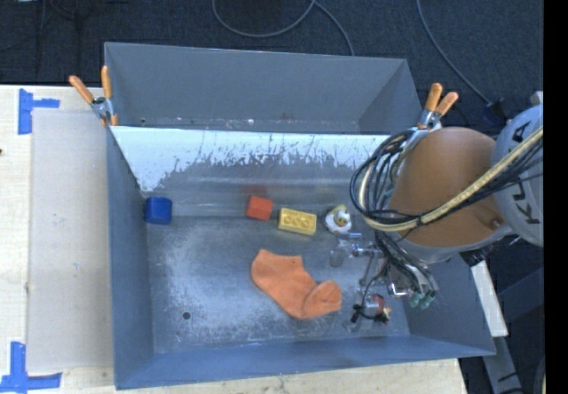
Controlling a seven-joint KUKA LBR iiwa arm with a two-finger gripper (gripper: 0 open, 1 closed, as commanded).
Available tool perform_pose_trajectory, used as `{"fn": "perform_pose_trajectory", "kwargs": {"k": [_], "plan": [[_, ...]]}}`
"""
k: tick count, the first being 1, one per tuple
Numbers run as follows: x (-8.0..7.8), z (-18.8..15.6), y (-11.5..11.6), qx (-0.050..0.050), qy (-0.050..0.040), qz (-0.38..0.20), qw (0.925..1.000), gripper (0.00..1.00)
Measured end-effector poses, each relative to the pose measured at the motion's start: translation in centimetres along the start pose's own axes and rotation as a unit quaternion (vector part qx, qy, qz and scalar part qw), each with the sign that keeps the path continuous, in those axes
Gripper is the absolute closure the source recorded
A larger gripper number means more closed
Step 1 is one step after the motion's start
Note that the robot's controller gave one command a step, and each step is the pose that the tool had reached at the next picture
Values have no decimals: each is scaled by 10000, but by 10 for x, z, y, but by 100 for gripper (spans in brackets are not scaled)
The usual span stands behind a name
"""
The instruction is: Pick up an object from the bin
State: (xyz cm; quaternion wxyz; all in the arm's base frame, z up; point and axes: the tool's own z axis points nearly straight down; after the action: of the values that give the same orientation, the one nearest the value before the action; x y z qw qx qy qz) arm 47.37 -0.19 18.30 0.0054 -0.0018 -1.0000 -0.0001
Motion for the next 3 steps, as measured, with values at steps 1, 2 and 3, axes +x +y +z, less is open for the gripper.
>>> {"fn": "perform_pose_trajectory", "kwargs": {"k": [1, 2, 3], "plan": [[-2, -4, 0, 0, -41, 0, 10000, 0], [-8, 78, 17, -1, -26, 337, 9994, 0], [-3, 95, 20, -2, -19, 616, 9981, 0]]}}
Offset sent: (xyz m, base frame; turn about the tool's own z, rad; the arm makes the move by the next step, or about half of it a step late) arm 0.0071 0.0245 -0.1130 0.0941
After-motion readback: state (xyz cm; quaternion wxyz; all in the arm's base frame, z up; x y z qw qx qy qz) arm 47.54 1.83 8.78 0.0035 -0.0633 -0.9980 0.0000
